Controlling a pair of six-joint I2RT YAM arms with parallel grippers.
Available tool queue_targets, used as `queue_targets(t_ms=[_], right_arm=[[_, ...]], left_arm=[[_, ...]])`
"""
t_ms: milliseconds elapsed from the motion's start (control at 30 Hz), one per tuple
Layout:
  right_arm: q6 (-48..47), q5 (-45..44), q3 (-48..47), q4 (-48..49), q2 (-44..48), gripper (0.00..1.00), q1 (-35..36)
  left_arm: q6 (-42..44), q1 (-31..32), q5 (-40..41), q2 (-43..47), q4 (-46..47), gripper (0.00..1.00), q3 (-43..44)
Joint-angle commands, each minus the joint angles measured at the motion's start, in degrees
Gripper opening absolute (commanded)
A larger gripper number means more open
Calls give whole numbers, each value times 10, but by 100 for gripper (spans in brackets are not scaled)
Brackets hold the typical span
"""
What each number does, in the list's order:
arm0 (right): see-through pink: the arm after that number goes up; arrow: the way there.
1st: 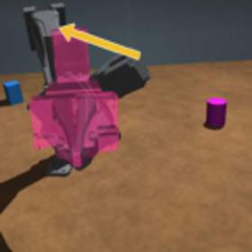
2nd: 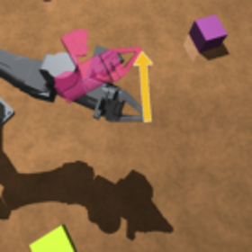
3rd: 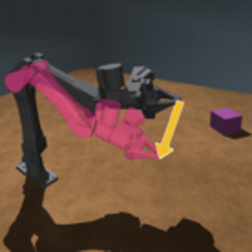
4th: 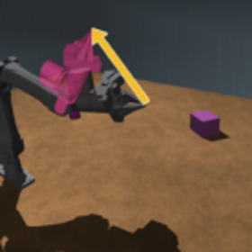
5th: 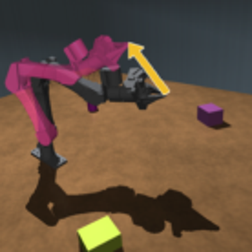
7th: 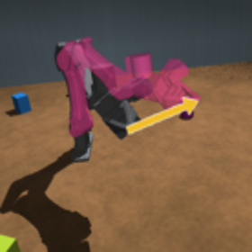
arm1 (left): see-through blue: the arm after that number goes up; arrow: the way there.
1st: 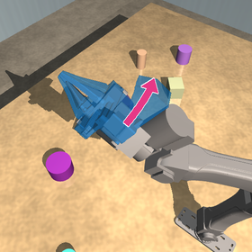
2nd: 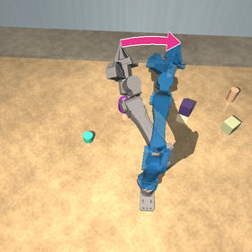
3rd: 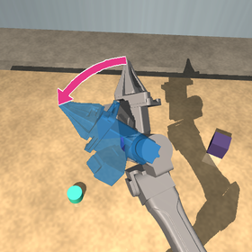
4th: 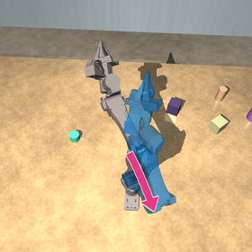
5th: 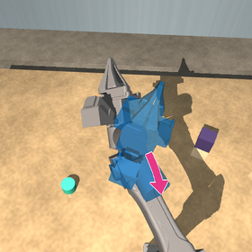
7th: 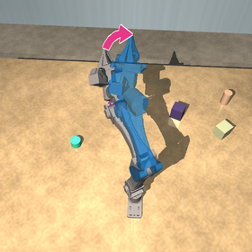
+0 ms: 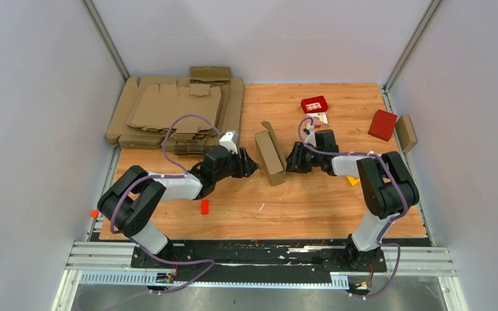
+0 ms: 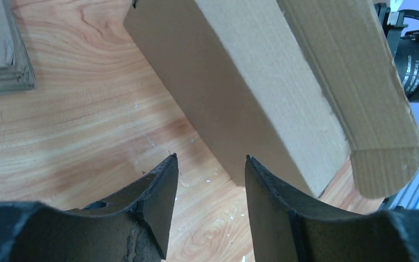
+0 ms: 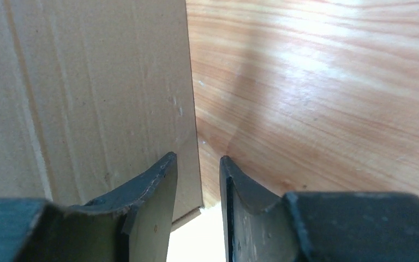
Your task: Fold the paper box
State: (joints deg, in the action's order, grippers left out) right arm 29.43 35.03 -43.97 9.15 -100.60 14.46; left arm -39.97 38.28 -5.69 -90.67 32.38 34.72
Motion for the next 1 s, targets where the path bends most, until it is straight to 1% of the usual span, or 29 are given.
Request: queue_targets(t_ms=[0,67,100,200,300,433,533,700,833,967], right_arm=[[-74,-95,-37,-67,31,36,52],[-88,-128,-51,-86,30,36,74],[-93,-130,-55,-89,27,36,82],[-100,-121,-65,-108,22,36,99],[-112,-111,-62,-113,36,36,112],[-123,-116,-41,-127,81,36,124],[-122,-124,-8,-130,129,37,139],[-121,-150,33,-171,210,37,174],[-119,-175,60,-211,284,38,185],[-123,-222,57,-255,335,39,184]], left_arm=[[16,3,-1,-17,22,57,29],[12,3,-19,-31,25,57,45],[11,3,-27,-37,28,57,51],[0,3,-44,-50,41,58,53],[-9,3,-68,-56,35,57,49],[-24,7,-82,-25,39,56,10],[-27,25,-81,7,34,56,-21],[-37,83,-55,65,19,56,-66],[-39,144,7,122,-8,56,-103],[-35,150,55,174,-45,58,-126]])
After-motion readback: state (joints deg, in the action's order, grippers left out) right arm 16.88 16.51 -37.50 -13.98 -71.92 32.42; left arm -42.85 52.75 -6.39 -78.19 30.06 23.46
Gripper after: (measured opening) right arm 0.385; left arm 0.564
